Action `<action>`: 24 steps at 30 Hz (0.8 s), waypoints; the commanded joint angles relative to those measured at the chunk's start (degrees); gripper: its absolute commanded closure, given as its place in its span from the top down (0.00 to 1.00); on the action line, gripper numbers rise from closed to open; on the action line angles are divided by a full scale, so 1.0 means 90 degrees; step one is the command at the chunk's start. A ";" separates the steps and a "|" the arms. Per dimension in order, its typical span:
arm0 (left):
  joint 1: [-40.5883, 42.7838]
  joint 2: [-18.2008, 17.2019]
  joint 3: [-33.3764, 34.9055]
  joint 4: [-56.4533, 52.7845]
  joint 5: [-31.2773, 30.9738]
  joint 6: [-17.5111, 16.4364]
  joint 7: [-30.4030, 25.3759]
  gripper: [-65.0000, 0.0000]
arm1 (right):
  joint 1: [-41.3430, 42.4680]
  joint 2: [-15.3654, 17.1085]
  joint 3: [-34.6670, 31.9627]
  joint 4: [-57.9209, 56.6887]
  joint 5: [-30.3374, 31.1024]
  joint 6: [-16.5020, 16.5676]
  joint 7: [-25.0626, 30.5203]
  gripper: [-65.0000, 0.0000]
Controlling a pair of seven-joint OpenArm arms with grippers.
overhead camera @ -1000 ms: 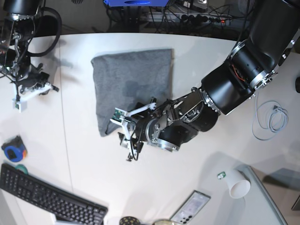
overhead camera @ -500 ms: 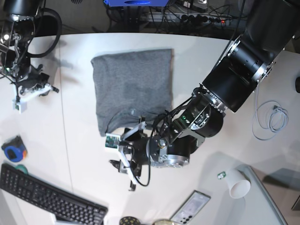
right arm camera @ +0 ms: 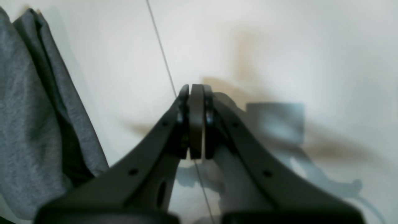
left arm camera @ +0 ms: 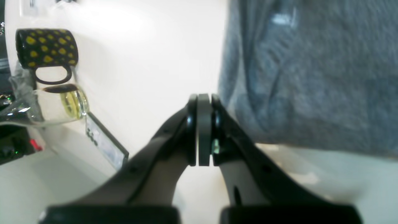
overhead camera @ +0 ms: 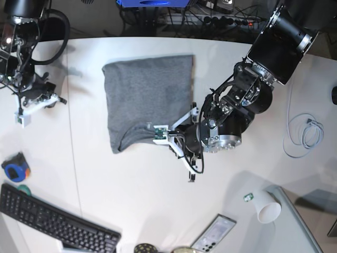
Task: Layout the t-shirt on the table in an organized manner, then fold the t-shirt properly
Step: 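Tuck and smooth the shirt's hem edge with the left gripper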
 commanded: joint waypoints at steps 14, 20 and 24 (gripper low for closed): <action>0.0650 -0.0578 -0.0040 0.0722 -0.0090 0.0079 0.0782 0.00 | 0.0159 0.0084 0.0026 0.0088 0.0050 -0.0006 0.0103 0.00; 0.0650 -0.0529 -0.0011 0.0322 -0.0090 0.0079 0.0782 0.00 | 0.0227 0.0075 0.0026 0.0088 0.0050 -0.0006 0.0103 0.00; 0.0601 -0.0461 -0.0011 0.0058 -0.0090 0.0079 0.0782 0.00 | 0.0227 0.0075 0.0026 0.0088 0.0050 -0.0006 0.0103 0.00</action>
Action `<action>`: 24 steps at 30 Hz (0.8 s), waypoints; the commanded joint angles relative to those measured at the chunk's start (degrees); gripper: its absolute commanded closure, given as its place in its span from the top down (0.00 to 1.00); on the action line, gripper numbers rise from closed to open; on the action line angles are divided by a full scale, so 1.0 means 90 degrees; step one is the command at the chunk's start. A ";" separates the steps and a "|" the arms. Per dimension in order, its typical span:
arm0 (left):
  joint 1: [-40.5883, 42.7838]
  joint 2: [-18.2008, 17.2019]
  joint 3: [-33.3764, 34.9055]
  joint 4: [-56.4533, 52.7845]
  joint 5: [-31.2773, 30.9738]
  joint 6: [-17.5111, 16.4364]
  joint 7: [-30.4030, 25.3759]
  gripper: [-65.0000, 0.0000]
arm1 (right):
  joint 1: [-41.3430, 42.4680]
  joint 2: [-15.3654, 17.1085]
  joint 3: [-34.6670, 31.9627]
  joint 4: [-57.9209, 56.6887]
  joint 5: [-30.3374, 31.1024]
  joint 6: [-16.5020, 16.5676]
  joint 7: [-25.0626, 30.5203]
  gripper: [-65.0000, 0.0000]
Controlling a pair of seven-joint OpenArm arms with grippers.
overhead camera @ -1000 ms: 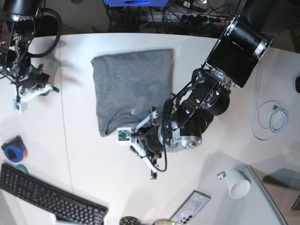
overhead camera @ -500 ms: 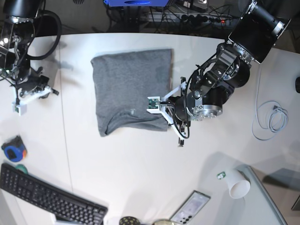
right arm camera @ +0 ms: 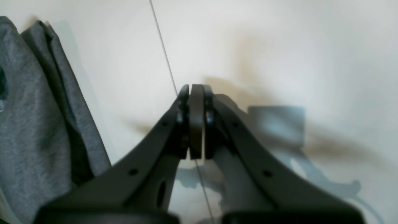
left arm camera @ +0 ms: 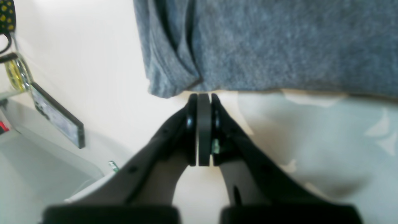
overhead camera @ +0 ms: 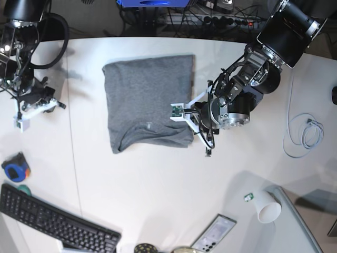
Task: Layout the t-shirt on the table in an organized manner, then fold the t-shirt properly
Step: 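Tuck and smooth the shirt's hem edge with the left gripper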
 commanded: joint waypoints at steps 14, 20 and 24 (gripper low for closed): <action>-0.0938 0.0858 -0.0026 -0.1549 0.0014 0.0062 -0.0166 0.00 | 0.0082 0.0070 0.0024 0.0093 0.0050 -0.0006 0.0088 0.00; -0.1290 0.1122 -0.0055 -0.2135 0.0024 0.0062 -0.0673 0.00 | 0.0082 0.0070 0.0024 0.0093 0.0050 -0.0006 0.0088 0.00; -0.1602 0.1346 -0.0055 -0.2633 0.0024 0.0062 -0.0683 0.00 | 0.0092 0.0080 0.0024 0.0093 0.0050 -0.0006 0.0088 0.00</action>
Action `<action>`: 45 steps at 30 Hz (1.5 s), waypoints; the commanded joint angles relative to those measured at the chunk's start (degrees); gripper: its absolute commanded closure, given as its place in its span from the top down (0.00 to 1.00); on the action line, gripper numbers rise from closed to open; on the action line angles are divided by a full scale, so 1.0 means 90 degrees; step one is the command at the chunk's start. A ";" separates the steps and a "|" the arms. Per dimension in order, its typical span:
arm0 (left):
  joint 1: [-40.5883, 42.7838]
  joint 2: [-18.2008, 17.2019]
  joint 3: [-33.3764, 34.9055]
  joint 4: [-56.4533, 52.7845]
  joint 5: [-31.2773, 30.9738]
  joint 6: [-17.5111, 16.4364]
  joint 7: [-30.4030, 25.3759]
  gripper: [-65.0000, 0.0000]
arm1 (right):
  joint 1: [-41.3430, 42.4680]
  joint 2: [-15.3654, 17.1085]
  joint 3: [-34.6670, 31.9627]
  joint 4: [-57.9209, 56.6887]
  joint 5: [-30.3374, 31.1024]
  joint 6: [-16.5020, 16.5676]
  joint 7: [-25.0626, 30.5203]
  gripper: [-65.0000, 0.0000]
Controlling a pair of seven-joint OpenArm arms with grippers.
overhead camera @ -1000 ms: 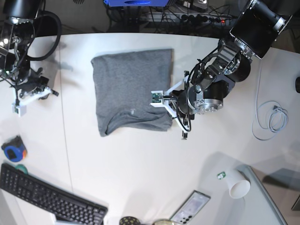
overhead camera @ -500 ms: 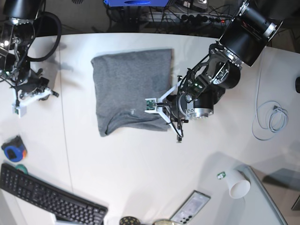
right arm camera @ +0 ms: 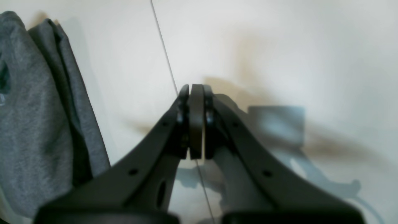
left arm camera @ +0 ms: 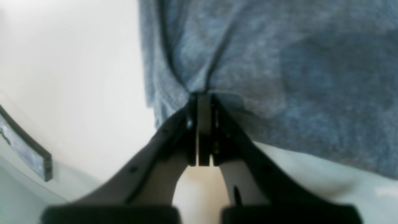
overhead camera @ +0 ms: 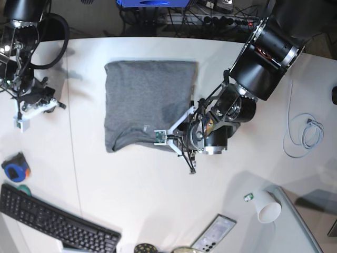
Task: Layout the t-shirt on the table in an organized manner, then fold the t-shirt properly
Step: 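Tuck and smooth the shirt's hem edge with the left gripper, then pat the folded shirt's edges square with both grippers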
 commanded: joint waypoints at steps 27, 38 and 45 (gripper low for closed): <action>-0.1703 0.1024 -0.0094 -0.2565 -0.0027 0.0758 -0.1449 0.00 | -0.0128 0.0216 -0.1429 0.1033 0.0050 0.0013 0.0052 0.00; -0.1596 0.0760 -0.1833 -0.1100 0.0002 0.0709 -0.0892 0.00 | -0.0284 0.0324 -0.2005 0.1776 0.0050 0.0013 0.0042 0.00; 0.0075 -0.0148 -0.1921 0.0834 -0.0007 0.0181 -0.0521 0.00 | -0.0372 0.0500 -0.2416 0.1981 0.0060 0.0013 0.0042 0.00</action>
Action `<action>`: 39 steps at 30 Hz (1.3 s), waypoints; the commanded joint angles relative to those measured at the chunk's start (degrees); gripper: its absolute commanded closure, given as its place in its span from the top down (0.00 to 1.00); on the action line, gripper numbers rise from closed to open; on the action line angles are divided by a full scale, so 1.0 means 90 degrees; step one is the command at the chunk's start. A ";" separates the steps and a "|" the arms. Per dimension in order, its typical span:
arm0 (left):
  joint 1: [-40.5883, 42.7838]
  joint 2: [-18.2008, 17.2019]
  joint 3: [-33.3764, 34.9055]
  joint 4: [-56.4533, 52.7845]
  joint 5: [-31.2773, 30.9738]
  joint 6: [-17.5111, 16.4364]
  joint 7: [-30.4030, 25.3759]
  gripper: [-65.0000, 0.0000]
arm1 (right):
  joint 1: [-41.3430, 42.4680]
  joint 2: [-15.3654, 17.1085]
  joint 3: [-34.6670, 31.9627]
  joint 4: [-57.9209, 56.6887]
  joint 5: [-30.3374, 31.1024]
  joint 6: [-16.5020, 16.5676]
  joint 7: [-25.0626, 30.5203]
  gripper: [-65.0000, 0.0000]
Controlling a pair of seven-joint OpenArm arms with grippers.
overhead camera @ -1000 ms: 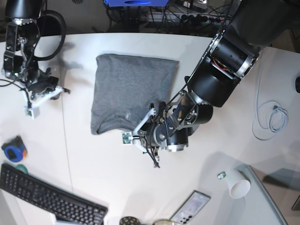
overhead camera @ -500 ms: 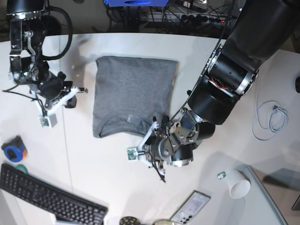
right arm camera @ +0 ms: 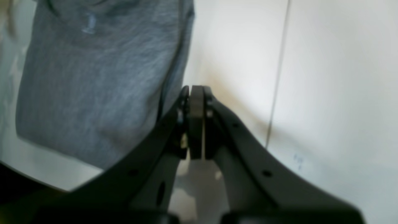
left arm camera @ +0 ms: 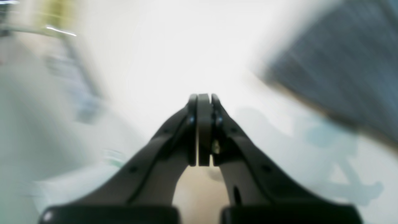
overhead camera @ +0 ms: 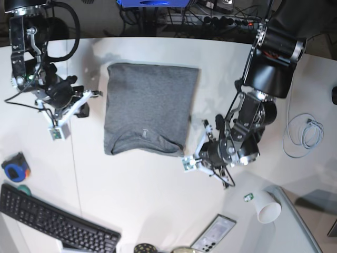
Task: Layout the t-shirt on the table in an organized manner, then fold the t-shirt properly
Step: 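Pat the folded shirt's edges square with both grippers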
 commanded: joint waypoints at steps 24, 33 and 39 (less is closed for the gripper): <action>-0.0930 0.0966 0.0027 -0.1790 -0.0080 0.0045 -0.0205 0.00 | 0.0914 0.0055 -0.2793 -0.1164 0.0118 0.0013 0.0215 0.00; -0.1760 0.1240 0.0027 -0.3323 -0.0080 0.0680 -0.0811 0.00 | 0.0875 0.0163 -0.2764 -0.1594 0.0099 0.0873 0.0215 0.00; -0.2004 0.1386 -0.0022 -0.3988 -0.0090 0.0719 -0.1153 0.00 | 0.0914 0.0182 -0.2773 -0.1623 0.0089 0.0882 0.0215 0.00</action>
